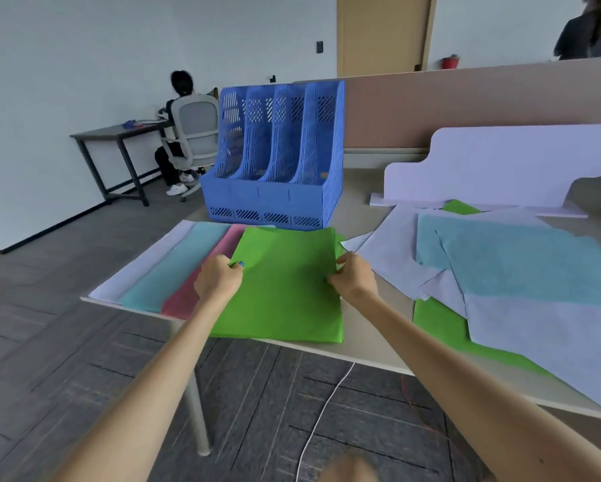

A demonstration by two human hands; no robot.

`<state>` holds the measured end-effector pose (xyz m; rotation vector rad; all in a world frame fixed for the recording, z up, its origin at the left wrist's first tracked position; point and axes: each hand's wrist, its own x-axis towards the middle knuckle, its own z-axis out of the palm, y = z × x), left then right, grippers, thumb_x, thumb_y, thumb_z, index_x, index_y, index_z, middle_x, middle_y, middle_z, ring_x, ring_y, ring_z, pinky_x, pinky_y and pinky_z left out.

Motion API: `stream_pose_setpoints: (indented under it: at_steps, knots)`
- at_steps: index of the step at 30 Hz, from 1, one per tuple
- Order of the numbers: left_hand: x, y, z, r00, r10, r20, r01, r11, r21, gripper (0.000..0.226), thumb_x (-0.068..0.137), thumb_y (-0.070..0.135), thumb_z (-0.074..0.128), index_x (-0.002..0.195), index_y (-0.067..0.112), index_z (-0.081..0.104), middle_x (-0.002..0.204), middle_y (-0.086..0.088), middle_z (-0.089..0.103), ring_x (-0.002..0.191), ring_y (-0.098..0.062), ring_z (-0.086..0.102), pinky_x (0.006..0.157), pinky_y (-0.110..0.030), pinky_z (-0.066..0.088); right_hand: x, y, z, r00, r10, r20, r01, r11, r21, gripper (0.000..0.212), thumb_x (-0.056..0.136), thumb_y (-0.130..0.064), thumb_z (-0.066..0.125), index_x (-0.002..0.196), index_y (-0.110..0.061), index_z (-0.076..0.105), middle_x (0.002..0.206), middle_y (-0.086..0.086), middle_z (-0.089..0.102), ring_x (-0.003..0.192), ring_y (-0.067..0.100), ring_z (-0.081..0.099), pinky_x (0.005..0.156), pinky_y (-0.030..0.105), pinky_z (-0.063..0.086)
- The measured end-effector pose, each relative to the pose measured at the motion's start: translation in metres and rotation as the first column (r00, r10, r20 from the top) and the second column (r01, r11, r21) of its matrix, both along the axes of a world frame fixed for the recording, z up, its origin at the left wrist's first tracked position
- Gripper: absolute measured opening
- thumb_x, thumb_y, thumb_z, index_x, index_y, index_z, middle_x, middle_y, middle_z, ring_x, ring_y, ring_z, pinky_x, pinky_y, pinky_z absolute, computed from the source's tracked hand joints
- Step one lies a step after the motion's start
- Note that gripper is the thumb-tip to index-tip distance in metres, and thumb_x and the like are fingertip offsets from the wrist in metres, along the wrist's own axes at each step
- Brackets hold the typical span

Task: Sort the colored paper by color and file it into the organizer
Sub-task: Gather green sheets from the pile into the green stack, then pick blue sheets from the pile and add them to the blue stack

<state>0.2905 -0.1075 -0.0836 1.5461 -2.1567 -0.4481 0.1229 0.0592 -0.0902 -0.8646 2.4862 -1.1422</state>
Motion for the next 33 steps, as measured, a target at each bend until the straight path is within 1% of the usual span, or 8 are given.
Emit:
stream_pose_setpoints:
  at_steps: [3, 8, 12, 18, 21, 24, 27, 33]
  knots:
    - [-0.001, -0.006, -0.007, 1.0, 0.019, 0.003, -0.019, 1.0, -0.017, 0.031, 0.089, 0.038, 0.06, 0.078, 0.01, 0.06, 0.094, -0.012, 0.069, 0.088, -0.031, 0.064, 0.076, -0.04, 0.053, 0.003, 0.002, 0.001, 0.997, -0.01, -0.082, 0.016, 0.998, 0.065, 0.041, 0.078, -0.012, 0.06, 0.118, -0.01, 0.05, 0.108, 0.008, 0.06, 0.1, 0.031, 0.058, 0.071, 0.031, 0.045]
    - [-0.009, -0.008, -0.003, 0.994, 0.058, 0.087, -0.06, 0.998, 0.019, 0.058, 0.087, 0.032, 0.063, 0.131, 0.001, 0.041, 0.135, -0.022, 0.043, 0.124, -0.039, 0.041, 0.102, -0.048, 0.038, 0.003, 0.001, 0.006, 0.997, -0.059, -0.056, 0.058, 0.998, -0.032, 0.035, 0.081, -0.011, 0.055, 0.114, -0.003, 0.046, 0.113, 0.01, 0.054, 0.106, 0.031, 0.053, 0.072, 0.03, 0.037]
    - [-0.016, -0.012, 0.003, 0.999, 0.015, 0.036, -0.018, 0.996, 0.083, 0.057, 0.086, 0.019, 0.056, 0.134, -0.001, 0.034, 0.138, -0.02, 0.043, 0.126, -0.037, 0.041, 0.102, -0.05, 0.04, 0.001, -0.007, 0.008, 0.986, -0.054, 0.16, 0.077, 0.987, -0.138, 0.017, 0.08, -0.008, 0.049, 0.073, -0.015, 0.035, 0.075, 0.002, 0.041, 0.073, 0.025, 0.04, 0.051, 0.027, 0.029]
    - [-0.031, -0.018, 0.011, 0.99, -0.052, -0.13, 0.071, 0.987, 0.147, 0.051, 0.078, 0.008, 0.051, 0.123, -0.015, 0.046, 0.1, -0.028, 0.06, 0.09, -0.036, 0.062, 0.063, -0.047, 0.048, -0.004, -0.008, 0.008, 0.967, -0.039, 0.253, 0.079, 0.986, -0.15, 0.032, 0.08, -0.008, 0.048, 0.063, -0.02, 0.023, 0.066, 0.0, 0.029, 0.053, 0.015, 0.025, 0.042, 0.027, 0.017]
    - [-0.036, -0.02, 0.01, 0.982, -0.06, -0.18, 0.092, 0.979, 0.18, 0.042, 0.076, 0.007, 0.049, 0.111, -0.016, 0.05, 0.069, -0.016, 0.051, 0.06, -0.025, 0.047, 0.047, -0.028, 0.027, -0.01, -0.004, 0.007, 0.967, -0.055, 0.248, 0.1, 0.98, -0.173, 0.03, 0.078, -0.006, 0.045, 0.064, -0.019, 0.021, 0.065, 0.0, 0.025, 0.055, 0.017, 0.02, 0.044, 0.028, 0.015]
    - [-0.041, -0.019, 0.007, 0.981, -0.079, -0.18, 0.11, 0.979, 0.171, 0.01, 0.073, 0.007, 0.048, 0.074, 0.003, 0.039, 0.062, -0.01, 0.041, 0.07, -0.022, 0.039, 0.055, -0.028, 0.029, -0.012, -0.004, 0.006, 0.959, -0.054, 0.279, 0.107, 0.978, -0.18, 0.026, 0.076, -0.005, 0.046, 0.065, -0.017, 0.025, 0.066, 0.001, 0.028, 0.057, 0.018, 0.021, 0.045, 0.026, 0.016]
    - [-0.043, -0.016, 0.005, 0.974, -0.136, -0.18, 0.166, 0.972, 0.167, 0.028, 0.077, 0.006, 0.052, 0.064, 0.014, 0.028, 0.069, -0.003, 0.037, 0.067, -0.021, 0.039, 0.056, -0.028, 0.029, -0.014, -0.005, 0.003, 0.953, -0.045, 0.299, 0.108, 0.975, -0.197, 0.025, 0.074, -0.005, 0.045, 0.066, -0.017, 0.025, 0.069, 0.003, 0.03, 0.06, 0.02, 0.023, 0.047, 0.025, 0.016]
    - [-0.041, -0.007, 0.001, 0.967, -0.178, -0.183, 0.178, 0.984, -0.019, 0.032, 0.089, 0.01, 0.056, 0.121, 0.007, 0.053, 0.122, -0.004, 0.057, 0.115, -0.022, 0.051, 0.095, -0.033, 0.042, -0.017, 0.002, 0.002, 0.957, -0.05, 0.286, 0.118, 0.967, -0.228, 0.011, 0.069, -0.004, 0.043, 0.069, -0.012, 0.036, 0.071, 0.008, 0.035, 0.067, 0.021, 0.03, 0.053, 0.026, 0.019]
